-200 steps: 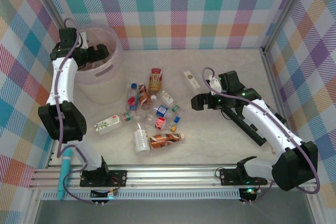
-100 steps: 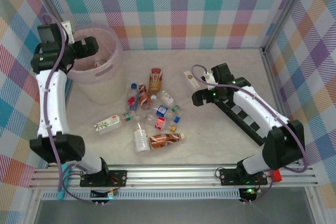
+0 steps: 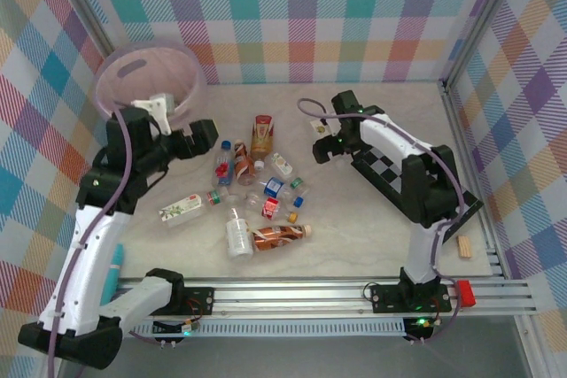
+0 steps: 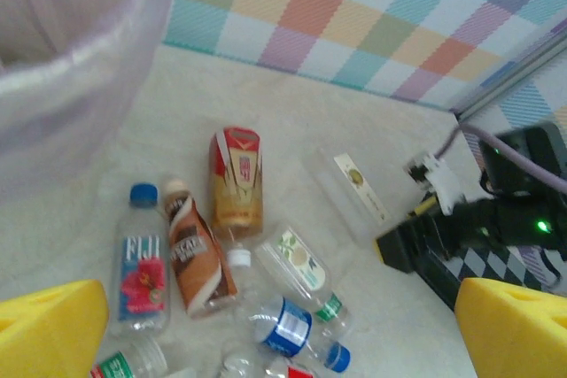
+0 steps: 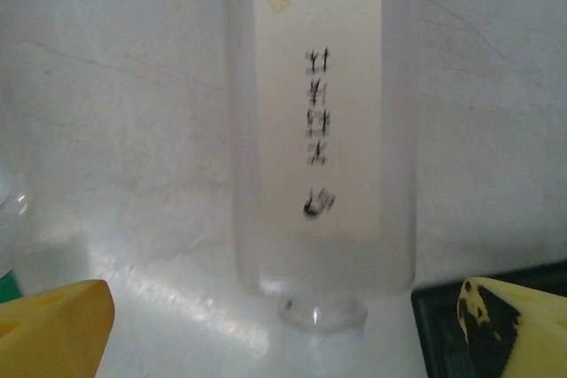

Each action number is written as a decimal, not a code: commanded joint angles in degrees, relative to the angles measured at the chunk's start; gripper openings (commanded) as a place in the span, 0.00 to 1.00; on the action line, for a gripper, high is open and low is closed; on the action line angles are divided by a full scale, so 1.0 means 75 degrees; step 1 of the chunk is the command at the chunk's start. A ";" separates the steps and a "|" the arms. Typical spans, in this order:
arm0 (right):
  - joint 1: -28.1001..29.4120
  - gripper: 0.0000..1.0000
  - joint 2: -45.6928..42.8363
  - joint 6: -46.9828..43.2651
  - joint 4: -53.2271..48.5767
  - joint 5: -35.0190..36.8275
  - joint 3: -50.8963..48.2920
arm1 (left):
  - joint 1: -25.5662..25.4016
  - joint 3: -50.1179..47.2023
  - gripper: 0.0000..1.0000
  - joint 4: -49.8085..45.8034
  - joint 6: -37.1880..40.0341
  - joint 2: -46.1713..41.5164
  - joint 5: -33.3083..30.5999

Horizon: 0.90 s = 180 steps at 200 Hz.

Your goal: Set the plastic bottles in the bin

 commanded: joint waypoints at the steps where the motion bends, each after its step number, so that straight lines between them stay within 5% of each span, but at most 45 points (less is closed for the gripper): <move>1: -0.0078 0.99 0.0376 -0.0130 -0.0183 0.0210 0.0462 | -0.0569 -0.0544 1.00 0.0615 -0.0785 -0.0252 -0.0313; 54: -0.0162 0.96 0.1092 -0.0049 -0.0102 -0.0227 0.0727 | -0.2205 -0.1903 1.00 0.1640 -0.1456 0.0278 -0.0788; 117: -0.0244 0.65 0.1059 0.0463 0.0089 -0.0322 0.0538 | -0.2275 -0.2218 1.00 0.2006 -0.1608 0.0439 -0.0922; 180: -0.0244 0.57 0.0447 0.0561 -0.0017 -0.0612 0.0046 | -0.2269 -0.2442 1.00 0.2863 -0.1995 0.0705 -0.0513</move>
